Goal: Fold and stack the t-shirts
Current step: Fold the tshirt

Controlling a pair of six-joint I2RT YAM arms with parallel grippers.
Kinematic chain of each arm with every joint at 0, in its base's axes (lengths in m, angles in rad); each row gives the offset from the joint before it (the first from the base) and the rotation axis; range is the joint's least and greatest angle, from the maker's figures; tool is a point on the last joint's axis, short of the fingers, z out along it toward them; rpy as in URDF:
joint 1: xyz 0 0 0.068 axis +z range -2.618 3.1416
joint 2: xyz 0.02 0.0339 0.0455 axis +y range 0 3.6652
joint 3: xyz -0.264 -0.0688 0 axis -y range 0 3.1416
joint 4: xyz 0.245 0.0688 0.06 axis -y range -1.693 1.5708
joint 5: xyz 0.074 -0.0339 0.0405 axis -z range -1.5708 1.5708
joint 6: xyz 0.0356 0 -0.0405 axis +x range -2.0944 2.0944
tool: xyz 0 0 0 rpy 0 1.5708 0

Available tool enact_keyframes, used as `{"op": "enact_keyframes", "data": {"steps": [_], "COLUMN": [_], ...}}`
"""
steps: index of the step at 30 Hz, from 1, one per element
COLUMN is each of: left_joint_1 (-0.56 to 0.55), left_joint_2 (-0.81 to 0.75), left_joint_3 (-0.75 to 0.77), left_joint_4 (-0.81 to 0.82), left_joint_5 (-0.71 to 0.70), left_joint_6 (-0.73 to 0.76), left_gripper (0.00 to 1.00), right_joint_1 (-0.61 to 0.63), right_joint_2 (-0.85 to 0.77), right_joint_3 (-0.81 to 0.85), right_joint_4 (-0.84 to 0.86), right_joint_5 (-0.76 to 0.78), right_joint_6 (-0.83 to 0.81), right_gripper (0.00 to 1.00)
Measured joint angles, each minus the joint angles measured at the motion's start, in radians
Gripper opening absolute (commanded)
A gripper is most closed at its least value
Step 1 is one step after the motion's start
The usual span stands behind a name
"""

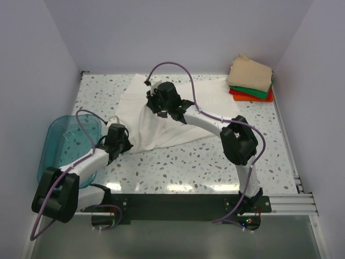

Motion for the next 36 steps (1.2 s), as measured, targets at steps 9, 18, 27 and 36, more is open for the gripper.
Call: {"op": "enact_keyframes", "data": {"steps": [9,18,27,36], "left_joint_1": [0.000,0.000,0.000,0.000], "left_joint_2": [-0.138,-0.240,-0.270,-0.315], "left_joint_3": [0.000,-0.030,-0.055,-0.057], "left_joint_4": [-0.124,-0.224,-0.283,-0.351], "left_joint_5": [-0.055,-0.097,-0.102,-0.105], "left_joint_6": [-0.043,-0.151,-0.225,-0.294], "left_gripper": [0.00,0.00,0.00,0.00], "right_joint_1": [0.000,0.000,0.000,0.000], "right_joint_2": [0.006,0.069,0.186,0.278], "right_joint_3": [0.004,0.084,0.163,0.243], "right_joint_4": [0.001,0.010,0.007,-0.012], "right_joint_5": [0.005,0.003,-0.040,-0.135], "right_joint_6": [-0.014,-0.028,-0.038,-0.042], "right_gripper": [0.02,0.04,0.09,0.30]}}
